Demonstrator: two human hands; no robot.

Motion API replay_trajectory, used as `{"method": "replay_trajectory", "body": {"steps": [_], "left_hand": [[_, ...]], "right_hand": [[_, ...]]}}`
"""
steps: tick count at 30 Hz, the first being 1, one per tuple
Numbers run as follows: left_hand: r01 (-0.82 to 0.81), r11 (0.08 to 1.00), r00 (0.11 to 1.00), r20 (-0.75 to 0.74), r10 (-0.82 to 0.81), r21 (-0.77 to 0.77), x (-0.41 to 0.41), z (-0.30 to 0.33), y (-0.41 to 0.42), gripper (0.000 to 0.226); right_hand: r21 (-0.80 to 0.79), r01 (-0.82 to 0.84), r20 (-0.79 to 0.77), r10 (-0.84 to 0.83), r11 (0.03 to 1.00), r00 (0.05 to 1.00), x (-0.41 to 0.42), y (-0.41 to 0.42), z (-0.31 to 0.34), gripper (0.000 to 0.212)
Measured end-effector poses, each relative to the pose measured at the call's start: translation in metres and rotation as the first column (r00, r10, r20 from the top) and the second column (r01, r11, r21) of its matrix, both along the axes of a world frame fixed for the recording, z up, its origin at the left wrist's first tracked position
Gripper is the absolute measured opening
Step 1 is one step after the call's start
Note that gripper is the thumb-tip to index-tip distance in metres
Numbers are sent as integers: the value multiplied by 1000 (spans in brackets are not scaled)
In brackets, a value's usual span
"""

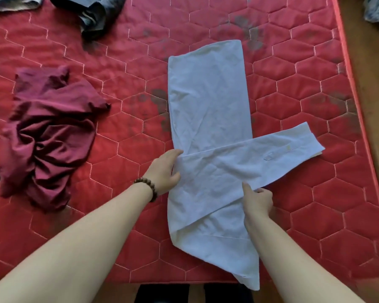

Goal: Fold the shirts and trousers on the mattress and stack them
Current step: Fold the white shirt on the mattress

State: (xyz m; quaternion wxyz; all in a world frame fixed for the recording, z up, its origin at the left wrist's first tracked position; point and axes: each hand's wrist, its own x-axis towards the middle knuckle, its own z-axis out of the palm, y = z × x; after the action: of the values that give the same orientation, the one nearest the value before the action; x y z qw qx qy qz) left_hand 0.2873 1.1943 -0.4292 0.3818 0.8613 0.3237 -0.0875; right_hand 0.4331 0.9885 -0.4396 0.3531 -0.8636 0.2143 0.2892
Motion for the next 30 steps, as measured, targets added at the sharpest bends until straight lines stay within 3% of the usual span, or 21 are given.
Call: {"method": "replay_trajectory", "body": {"steps": [2, 5, 7, 11, 15, 21, 26, 30], "left_hand": [[79, 995, 996, -33, -81, -66, 17, 1, 19, 71], [180, 965, 969, -135, -207, -191, 40, -4, 32, 72], [237, 943, 933, -217, -288, -233, 47, -9, 36, 69], [303, 925, 887, -286, -362, -229, 51, -20, 43, 62], [347, 894, 851, -304, -428, -284, 48, -26, 48, 62], [274, 792, 825, -290, -485, -545, 53, -20, 57, 72], [368, 867, 822, -319, -472, -335, 45, -26, 65, 30], [319, 927, 874, -317, -368, -195, 28, -36, 70, 17]], "right_hand": [[-1, 25, 0, -25, 1000, 1000, -28, 6, 5, 38], [-11, 105, -230, -105, 994, 967, -61, 10, 2, 49], [76, 261, -395, -211, 962, 894, -77, 13, 0, 54], [257, 477, -567, -269, 840, 779, -93, 21, -5, 25], [314, 525, -566, -288, 791, 773, -100, 25, -12, 17], [398, 542, -565, -268, 740, 781, -106, 16, -14, 21], [439, 515, -497, -278, 737, 822, -106, 9, -13, 20], [401, 471, -543, -210, 786, 813, -105, 2, -14, 21]]}}
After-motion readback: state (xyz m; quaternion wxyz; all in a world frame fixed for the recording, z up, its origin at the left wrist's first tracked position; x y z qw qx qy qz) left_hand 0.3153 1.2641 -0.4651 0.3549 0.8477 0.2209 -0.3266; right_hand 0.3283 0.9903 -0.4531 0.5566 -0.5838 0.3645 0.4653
